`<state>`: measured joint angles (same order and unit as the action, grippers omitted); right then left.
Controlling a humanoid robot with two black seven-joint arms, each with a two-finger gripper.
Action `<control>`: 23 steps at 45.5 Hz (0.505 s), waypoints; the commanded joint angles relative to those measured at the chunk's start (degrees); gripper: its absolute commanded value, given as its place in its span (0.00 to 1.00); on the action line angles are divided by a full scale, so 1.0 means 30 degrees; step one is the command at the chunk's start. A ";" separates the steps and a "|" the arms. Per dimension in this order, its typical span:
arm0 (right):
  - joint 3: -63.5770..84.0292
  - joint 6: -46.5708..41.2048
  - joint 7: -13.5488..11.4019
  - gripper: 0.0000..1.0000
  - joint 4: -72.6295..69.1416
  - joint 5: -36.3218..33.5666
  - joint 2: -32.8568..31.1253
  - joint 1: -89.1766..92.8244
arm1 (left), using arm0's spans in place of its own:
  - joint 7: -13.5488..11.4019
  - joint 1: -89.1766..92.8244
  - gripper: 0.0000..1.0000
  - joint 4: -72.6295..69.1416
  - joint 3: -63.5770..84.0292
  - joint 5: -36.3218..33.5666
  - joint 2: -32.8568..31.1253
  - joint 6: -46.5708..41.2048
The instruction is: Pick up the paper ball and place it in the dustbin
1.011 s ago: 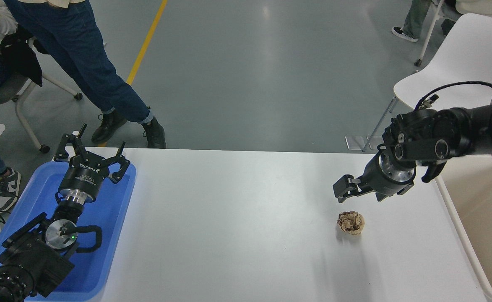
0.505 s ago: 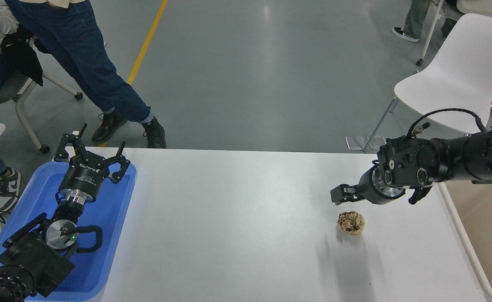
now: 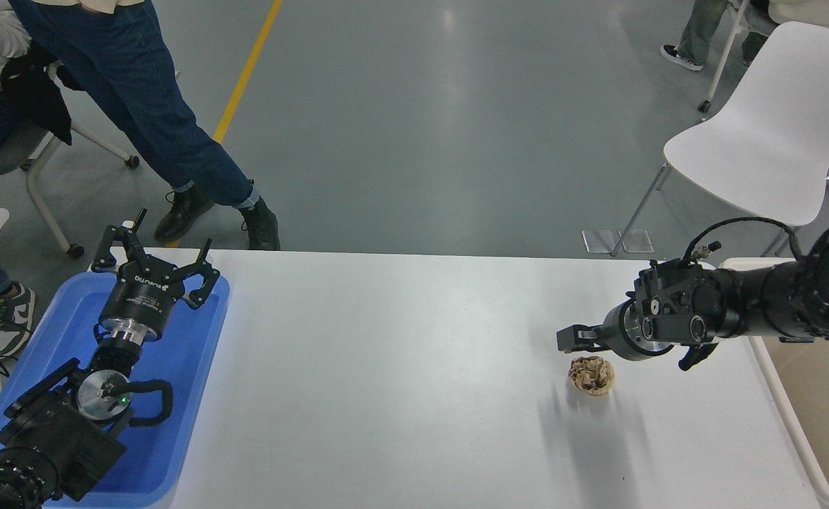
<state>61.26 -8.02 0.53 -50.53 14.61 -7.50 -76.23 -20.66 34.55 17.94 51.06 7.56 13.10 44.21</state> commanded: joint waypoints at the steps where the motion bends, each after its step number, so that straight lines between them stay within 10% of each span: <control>1: -0.0148 0.0272 -0.0002 1.00 0.1316 -0.0005 0.0303 0.1502 | 0.0000 -0.0004 1.00 -0.0005 0.0000 0.0000 0.0029 -0.0002; 23: -0.0089 0.0184 -0.0031 1.00 0.2665 0.0259 0.0420 0.2557 | -0.0029 -0.0004 1.00 -0.0005 0.0000 0.0000 0.0029 -0.0002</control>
<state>61.10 -7.30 0.46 -43.94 14.95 -6.38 -70.12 -20.72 34.54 17.94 51.06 7.56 13.18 44.21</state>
